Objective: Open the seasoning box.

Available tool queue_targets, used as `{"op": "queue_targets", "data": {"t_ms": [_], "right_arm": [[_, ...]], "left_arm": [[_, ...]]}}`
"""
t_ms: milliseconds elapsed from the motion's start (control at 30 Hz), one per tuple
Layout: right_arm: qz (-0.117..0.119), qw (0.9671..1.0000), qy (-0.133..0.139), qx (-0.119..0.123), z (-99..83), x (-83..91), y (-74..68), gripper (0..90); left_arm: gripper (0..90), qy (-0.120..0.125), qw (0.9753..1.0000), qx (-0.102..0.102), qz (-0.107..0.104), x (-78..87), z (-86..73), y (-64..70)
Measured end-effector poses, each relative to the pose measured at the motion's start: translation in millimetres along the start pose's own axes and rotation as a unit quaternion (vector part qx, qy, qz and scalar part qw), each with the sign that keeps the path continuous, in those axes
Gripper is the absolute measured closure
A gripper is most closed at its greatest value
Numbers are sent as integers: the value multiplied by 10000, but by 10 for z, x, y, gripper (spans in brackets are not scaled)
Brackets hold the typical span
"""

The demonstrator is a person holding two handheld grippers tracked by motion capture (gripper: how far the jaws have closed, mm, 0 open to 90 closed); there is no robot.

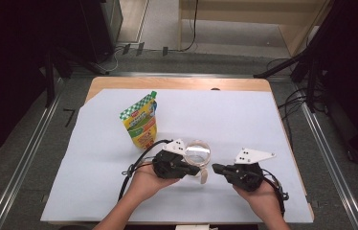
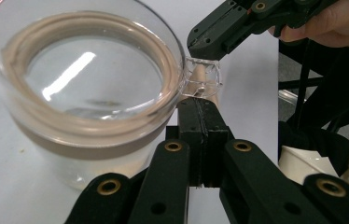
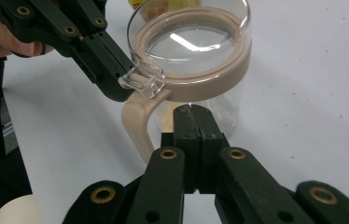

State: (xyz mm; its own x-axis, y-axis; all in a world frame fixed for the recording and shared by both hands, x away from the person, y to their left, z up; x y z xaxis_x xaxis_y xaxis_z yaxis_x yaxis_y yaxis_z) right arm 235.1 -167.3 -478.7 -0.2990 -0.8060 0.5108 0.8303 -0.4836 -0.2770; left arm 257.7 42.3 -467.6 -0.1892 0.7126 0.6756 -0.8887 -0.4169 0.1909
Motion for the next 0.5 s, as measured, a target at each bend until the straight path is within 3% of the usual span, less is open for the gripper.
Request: {"op": "queue_targets", "data": {"t_ms": [167, 233, 500], "right_arm": [[37, 10000, -26, 39, -32, 15, -81, 900], [64, 9999, -32, 72, -45, 12, -130, 900], [160, 9998, -63, 125, -68, -28, -222, 900]], "left_arm": [[887, -34, 10000, -32, -87, 13, 8, -21], [868, -160, 9998, -30, -143, 48, 0, -42], [842, -204, 9997, 29, -156, 162, -35, -120]]}}
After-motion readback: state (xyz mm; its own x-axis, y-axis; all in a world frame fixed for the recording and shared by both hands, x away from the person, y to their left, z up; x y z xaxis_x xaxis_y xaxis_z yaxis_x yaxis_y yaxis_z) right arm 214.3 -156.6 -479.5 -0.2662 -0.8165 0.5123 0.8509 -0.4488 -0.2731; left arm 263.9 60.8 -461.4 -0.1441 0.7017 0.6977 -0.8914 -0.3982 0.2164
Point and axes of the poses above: each handheld gripper's, and its own axes: x roughly backward along the jaws, z roughly out of its top, y roughly to its right, the point moved 3 cm from there along -x, roughly forward along the jaws, and after that the axes turned 8 degrees about z, right-handed, at the moved point
